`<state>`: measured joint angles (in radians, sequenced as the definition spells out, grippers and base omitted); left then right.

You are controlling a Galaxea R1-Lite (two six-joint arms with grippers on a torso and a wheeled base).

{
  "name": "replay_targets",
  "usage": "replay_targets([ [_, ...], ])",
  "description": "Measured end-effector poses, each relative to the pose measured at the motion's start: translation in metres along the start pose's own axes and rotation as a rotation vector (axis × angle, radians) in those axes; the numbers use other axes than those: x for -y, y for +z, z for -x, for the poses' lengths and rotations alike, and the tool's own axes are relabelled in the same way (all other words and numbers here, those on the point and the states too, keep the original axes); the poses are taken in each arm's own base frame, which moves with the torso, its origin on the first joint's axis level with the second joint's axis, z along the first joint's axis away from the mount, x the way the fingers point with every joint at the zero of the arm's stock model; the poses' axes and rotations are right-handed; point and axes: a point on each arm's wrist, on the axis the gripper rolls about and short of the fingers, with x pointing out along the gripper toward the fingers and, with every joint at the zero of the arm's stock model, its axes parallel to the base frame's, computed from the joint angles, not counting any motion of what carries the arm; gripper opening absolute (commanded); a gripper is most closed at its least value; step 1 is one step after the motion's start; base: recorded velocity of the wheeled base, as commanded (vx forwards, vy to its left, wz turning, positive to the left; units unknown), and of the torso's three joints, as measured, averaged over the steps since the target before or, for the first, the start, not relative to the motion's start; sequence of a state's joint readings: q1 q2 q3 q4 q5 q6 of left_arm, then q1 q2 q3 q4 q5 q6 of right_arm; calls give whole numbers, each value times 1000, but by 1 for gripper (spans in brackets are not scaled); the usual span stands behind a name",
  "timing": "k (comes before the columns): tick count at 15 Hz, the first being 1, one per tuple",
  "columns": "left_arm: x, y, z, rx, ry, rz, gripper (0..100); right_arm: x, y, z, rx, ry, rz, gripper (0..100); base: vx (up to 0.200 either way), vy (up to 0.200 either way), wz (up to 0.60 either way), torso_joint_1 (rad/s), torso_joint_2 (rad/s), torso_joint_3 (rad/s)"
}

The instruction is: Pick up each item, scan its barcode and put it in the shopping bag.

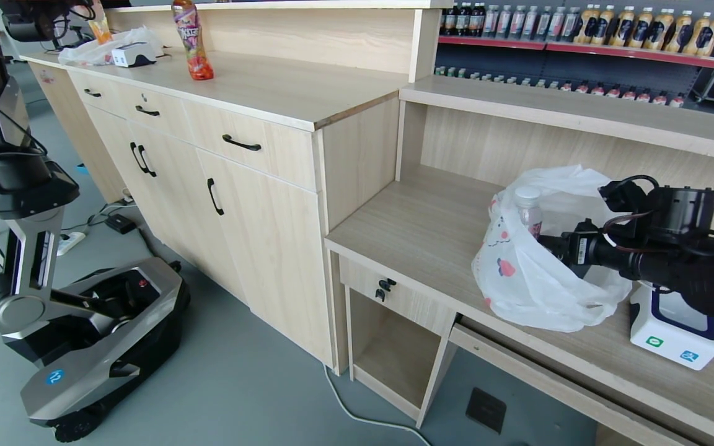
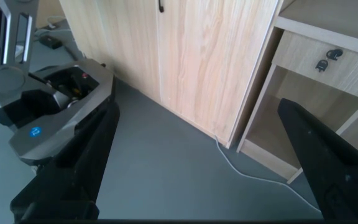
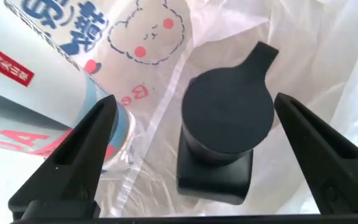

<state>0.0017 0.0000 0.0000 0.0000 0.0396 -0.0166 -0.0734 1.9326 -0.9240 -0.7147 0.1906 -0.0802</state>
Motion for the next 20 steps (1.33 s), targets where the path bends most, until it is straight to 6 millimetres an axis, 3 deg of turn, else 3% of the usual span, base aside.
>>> replay_targets([
  [4, 0, 0, 0, 0, -1, 0, 100, -6, 38, 37, 136, 61, 184, 100, 0, 0, 0, 0, 0, 0],
  [7, 0, 0, 0, 0, 0, 0, 100, 3, 52, 59, 192, 10, 322, 100, 0, 0, 0, 0, 0, 0],
  [14, 0, 0, 0, 0, 0, 0, 100, 15, 65, 85, 236, -54, 337, 100, 0, 0, 0, 0, 0, 0],
  [17, 0, 0, 0, 0, -1, 0, 100, 17, 76, 108, 262, -80, 351, 100, 0, 0, -600, 2, 1, 4],
  [20, 0, 0, 0, 0, -1, 0, 100, 19, 103, 138, 301, -117, 365, 100, 0, 0, -600, 6, 5, 4],
])
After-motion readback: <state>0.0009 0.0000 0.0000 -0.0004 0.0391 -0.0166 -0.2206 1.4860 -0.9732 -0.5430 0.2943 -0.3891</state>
